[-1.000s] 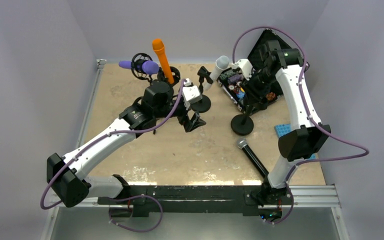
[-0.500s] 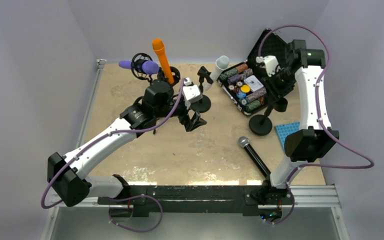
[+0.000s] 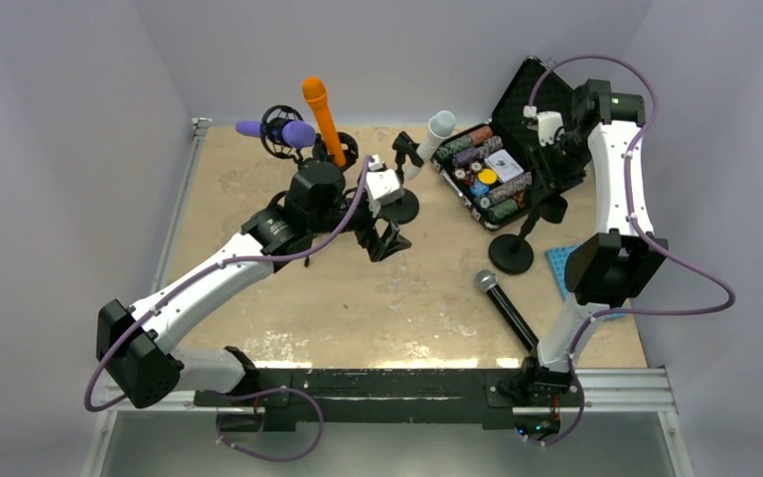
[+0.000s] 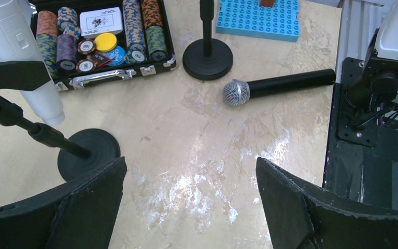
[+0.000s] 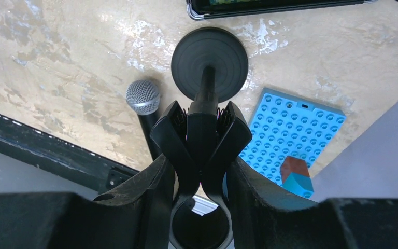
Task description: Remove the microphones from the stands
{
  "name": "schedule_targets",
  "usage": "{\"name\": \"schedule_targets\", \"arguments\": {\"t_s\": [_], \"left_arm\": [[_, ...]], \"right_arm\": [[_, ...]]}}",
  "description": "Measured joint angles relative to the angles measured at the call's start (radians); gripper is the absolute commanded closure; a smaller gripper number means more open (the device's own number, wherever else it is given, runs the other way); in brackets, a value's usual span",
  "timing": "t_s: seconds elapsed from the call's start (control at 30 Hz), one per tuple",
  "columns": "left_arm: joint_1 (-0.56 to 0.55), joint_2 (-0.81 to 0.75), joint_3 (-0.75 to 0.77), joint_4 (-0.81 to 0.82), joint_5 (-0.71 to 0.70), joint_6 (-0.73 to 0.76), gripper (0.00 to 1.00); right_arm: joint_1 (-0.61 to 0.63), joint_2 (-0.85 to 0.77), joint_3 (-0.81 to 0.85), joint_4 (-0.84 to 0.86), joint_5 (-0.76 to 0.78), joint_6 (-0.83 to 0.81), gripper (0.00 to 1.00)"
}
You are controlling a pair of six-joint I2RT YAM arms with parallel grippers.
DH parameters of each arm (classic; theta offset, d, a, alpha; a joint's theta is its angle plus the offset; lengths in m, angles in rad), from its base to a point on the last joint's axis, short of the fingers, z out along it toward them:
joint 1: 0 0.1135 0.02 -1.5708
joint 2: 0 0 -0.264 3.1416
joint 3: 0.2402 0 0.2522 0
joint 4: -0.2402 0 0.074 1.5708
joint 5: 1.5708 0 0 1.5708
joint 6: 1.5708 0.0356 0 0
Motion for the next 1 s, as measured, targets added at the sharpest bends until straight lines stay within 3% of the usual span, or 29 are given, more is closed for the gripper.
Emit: {"name": "schedule_targets", "arguments": {"t_s": [0.53,0.63,0.83,0.87,1.0], "left_arm": [[0.0,0.003,0.0,0.0,0.0,0.001,0.02],[0.0,0.004,0.001,-0.001,0.0,0.001,0.02],[0.0,0.011,0.018,-0.008,0.0,0.002,0.02],[0.0,0.011,0.024,-0.012,0.0,0.003,0.02],[0.0,0.011,0.059,-0.031,0.005,0.005,0.02]], "right_arm": [[0.001,0.002,-0.001,0.025,0.062,0.059,0.97],[0.0,0.0,-0.007,0.032,0.078,0.061,0.59],[0.001,-0.017,-0.034,0.033,0.082,0.066,0.25],[0.001,-0.018,-0.034,0.036,0.082,0.066,0.14],[0.0,-0.023,-0.025,0.039,0.077,0.064,0.07]]}}
